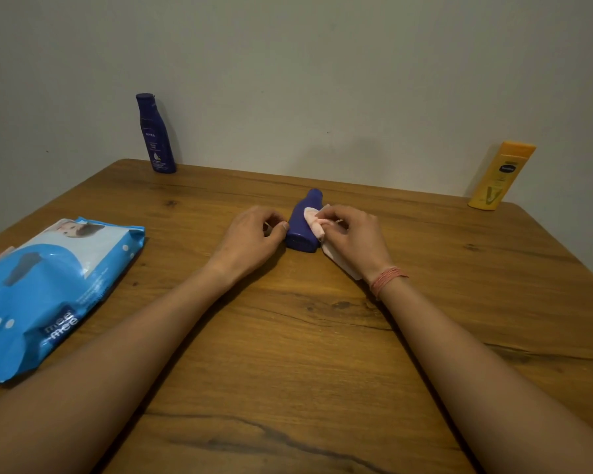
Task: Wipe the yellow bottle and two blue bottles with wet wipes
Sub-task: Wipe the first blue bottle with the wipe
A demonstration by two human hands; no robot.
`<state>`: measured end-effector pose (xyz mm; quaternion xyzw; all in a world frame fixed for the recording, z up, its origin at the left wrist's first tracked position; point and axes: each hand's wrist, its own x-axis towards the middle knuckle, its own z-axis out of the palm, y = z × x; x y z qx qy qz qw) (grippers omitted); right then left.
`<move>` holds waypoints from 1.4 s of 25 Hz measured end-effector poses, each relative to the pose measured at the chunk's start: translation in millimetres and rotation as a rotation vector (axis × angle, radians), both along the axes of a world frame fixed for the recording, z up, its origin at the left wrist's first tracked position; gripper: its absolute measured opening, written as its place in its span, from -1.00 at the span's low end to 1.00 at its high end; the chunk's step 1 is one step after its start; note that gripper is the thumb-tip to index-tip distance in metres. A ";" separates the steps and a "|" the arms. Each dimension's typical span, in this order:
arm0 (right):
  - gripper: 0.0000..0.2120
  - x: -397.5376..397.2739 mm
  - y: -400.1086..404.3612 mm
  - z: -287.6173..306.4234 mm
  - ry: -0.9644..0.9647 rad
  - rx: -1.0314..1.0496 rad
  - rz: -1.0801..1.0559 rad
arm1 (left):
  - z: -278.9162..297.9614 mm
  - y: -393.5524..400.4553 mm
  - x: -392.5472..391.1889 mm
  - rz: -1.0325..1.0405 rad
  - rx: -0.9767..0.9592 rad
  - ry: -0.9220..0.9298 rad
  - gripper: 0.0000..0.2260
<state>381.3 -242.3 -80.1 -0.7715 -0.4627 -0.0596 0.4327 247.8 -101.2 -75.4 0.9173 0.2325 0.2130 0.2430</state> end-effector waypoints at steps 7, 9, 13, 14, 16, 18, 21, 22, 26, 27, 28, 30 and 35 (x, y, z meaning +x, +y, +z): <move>-0.83 -9.5 4.2 -1.0 0.089 0.010 0.165 | -4.1 3.1 -1.6 -0.037 0.037 -0.044 -0.51; -0.82 -0.5 1.8 0.9 0.195 0.128 -0.007 | -5.2 2.1 -1.3 -0.067 0.043 -0.012 -0.45; -0.81 25.0 -10.4 1.8 0.394 0.284 -0.303 | -6.2 4.9 -1.3 -0.122 0.105 -0.049 -0.46; -0.79 27.6 -10.4 0.6 0.381 0.241 -0.305 | -6.4 6.3 -2.3 -0.130 0.124 -0.036 -0.46; -0.73 25.7 -7.7 -1.9 0.254 0.081 -0.268 | -7.4 7.3 -3.3 -0.153 0.156 0.033 -0.45; -0.68 21.4 -5.1 -1.9 0.111 -0.032 -0.243 | -7.5 6.3 -3.0 -0.148 0.163 0.064 -0.46; -0.64 16.6 -4.4 -0.2 0.012 -0.053 -0.207 | -5.3 6.2 -3.0 -0.130 0.081 -0.025 -0.58; -0.65 14.6 -4.3 -0.3 -0.005 -0.052 -0.186 | -4.8 6.4 -3.7 -0.137 0.049 -0.048 -0.63; -0.67 9.4 -1.8 0.6 -0.033 -0.041 -0.152 | -3.2 7.2 -6.2 -0.133 -0.019 -0.078 -0.71; -0.67 10.0 -2.1 0.8 -0.027 -0.042 -0.160 | -2.8 7.0 -6.1 -0.128 -0.028 -0.079 -0.72; -0.68 10.7 -2.7 0.8 -0.023 -0.041 -0.172 | -2.4 7.1 -6.1 -0.123 -0.040 -0.083 -0.73; -0.71 11.0 -4.1 0.1 -0.039 -0.057 -0.179 | -0.8 7.9 -5.9 -0.097 -0.097 -0.108 -0.76; -0.74 8.9 -4.7 0.5 0.325 0.068 -0.116 | 7.8 7.0 -9.5 -0.081 -0.295 -0.192 -0.71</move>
